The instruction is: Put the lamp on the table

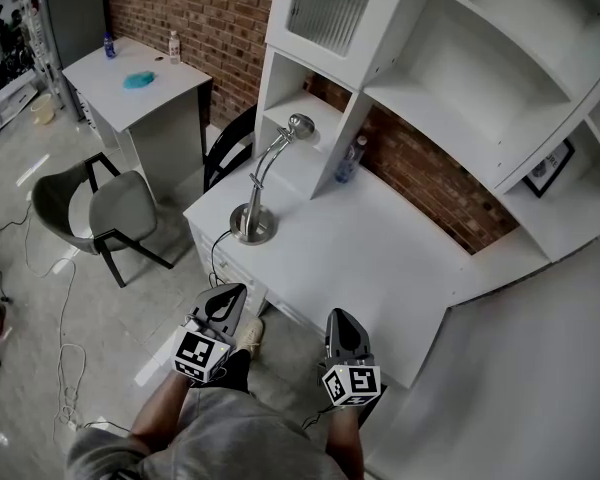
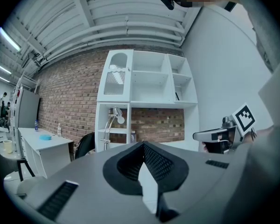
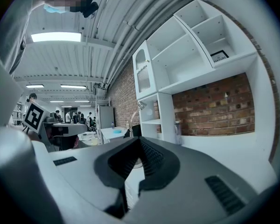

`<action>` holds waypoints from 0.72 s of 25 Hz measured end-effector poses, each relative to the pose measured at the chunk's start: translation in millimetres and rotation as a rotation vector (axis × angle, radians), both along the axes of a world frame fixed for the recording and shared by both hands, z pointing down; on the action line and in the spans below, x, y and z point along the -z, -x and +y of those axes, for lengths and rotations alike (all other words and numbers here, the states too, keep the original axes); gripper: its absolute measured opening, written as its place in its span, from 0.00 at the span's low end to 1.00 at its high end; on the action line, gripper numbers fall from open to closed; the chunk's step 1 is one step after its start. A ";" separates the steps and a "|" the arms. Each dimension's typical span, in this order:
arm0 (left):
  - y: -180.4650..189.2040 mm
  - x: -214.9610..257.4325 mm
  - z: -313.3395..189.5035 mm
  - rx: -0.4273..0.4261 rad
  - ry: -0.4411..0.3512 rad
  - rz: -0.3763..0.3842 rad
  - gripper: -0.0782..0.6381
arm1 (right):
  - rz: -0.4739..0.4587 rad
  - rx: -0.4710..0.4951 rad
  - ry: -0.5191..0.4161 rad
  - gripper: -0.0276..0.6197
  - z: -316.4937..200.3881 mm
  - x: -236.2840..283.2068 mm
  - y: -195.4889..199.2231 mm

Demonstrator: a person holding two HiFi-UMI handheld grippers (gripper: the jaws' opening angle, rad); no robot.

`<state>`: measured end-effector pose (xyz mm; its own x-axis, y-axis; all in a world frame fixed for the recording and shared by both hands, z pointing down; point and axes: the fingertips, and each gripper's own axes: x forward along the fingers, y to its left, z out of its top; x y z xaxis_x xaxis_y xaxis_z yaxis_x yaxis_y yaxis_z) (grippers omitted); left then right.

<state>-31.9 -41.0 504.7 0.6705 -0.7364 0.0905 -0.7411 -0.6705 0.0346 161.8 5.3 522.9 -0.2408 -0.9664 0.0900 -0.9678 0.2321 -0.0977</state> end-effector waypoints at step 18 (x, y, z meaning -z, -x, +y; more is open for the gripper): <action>3.0 -0.6 2.3 -0.004 -0.001 -0.011 0.11 | -0.022 0.007 0.002 0.08 1.9 -2.0 5.3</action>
